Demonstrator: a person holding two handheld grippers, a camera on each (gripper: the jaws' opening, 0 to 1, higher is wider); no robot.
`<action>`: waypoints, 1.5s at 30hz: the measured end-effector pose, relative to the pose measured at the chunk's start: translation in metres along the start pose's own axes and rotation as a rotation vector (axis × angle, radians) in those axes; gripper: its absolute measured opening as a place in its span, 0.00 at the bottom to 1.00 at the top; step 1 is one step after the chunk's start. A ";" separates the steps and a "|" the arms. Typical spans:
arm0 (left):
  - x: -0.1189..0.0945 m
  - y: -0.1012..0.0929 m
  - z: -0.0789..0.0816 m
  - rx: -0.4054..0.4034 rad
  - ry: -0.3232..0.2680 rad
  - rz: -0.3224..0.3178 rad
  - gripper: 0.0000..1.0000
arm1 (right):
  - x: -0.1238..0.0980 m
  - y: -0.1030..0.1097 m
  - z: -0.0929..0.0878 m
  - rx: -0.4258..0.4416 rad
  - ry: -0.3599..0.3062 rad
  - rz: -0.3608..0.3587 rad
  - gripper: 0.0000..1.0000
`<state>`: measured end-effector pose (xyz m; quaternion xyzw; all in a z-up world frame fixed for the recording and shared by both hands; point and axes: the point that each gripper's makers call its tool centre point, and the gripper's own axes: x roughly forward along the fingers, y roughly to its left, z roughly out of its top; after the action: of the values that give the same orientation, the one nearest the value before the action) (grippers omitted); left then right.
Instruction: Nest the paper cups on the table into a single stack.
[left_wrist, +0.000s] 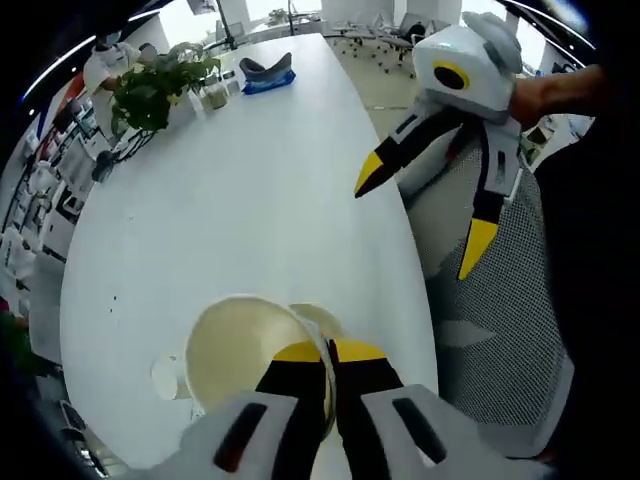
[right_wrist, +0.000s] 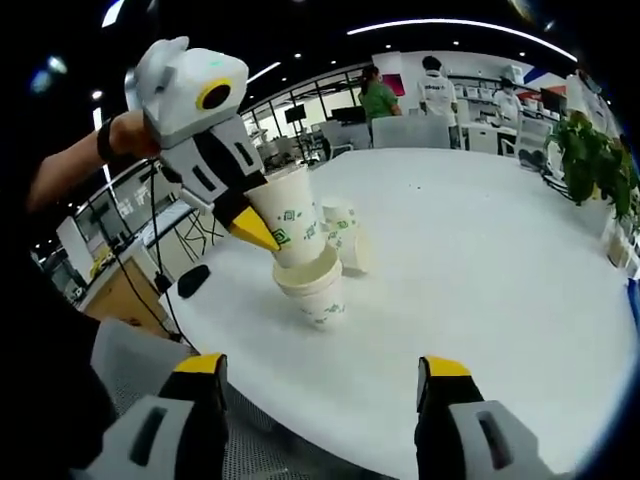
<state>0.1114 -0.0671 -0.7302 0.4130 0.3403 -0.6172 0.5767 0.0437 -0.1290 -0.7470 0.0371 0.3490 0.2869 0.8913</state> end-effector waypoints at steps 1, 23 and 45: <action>0.002 0.000 -0.001 -0.001 0.002 -0.002 0.00 | -0.001 0.000 0.000 -0.001 0.001 -0.001 0.78; 0.025 -0.009 -0.011 0.006 0.041 -0.048 0.00 | 0.001 -0.008 -0.005 0.002 0.003 -0.013 0.78; 0.030 -0.013 -0.012 0.023 0.057 -0.075 0.00 | -0.002 -0.006 -0.003 0.007 0.001 -0.015 0.78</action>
<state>0.1003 -0.0683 -0.7634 0.4240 0.3647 -0.6303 0.5384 0.0435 -0.1354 -0.7492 0.0374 0.3508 0.2793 0.8931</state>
